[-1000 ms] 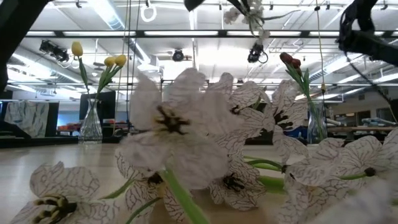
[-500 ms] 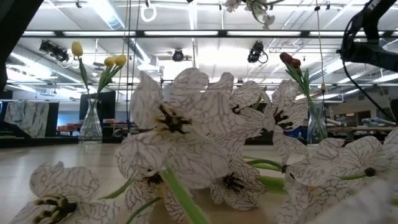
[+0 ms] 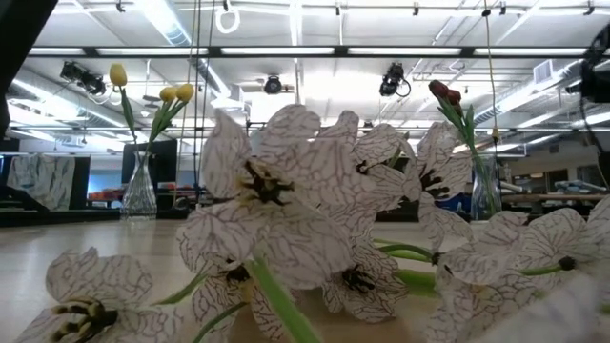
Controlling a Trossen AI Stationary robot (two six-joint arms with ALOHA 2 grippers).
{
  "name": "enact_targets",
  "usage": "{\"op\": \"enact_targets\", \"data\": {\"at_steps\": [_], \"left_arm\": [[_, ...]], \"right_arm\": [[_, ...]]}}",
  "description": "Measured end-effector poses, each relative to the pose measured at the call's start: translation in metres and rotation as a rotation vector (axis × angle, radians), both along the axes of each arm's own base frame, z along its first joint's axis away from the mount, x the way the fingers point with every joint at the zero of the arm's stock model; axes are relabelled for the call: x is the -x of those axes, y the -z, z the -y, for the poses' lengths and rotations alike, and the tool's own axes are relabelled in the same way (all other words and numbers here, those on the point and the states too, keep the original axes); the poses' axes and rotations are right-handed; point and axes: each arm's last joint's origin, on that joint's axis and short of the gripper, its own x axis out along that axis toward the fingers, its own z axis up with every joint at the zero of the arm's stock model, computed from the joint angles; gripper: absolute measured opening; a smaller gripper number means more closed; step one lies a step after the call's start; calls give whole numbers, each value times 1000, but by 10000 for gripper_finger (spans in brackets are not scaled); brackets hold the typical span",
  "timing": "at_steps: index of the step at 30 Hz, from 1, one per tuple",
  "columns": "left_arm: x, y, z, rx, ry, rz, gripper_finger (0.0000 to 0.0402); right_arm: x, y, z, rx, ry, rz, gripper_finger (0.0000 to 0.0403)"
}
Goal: Sort flowers into vase by color
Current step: Put the top white flowers into the purple vase
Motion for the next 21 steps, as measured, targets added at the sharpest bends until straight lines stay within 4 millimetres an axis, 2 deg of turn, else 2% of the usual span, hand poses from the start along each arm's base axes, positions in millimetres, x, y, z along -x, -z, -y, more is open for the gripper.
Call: {"op": "enact_targets", "data": {"at_steps": [3, 12, 15, 21], "left_arm": [[-2, -9, 12, -48, 39, 77, 12], [0, -31, 51, -188, 167, 236, 12], [-4, -34, 63, -230, 189, 301, 12], [-18, -11, 80, -268, 295, 438, 12]], "right_arm": [[-12, 14, 2, -2, 43, -38, 181], [-24, 15, 28, -55, 221, 19, 179], [-28, 19, 36, -5, 329, 0, 179], [-39, 29, 51, 28, 504, -92, 179]]}}
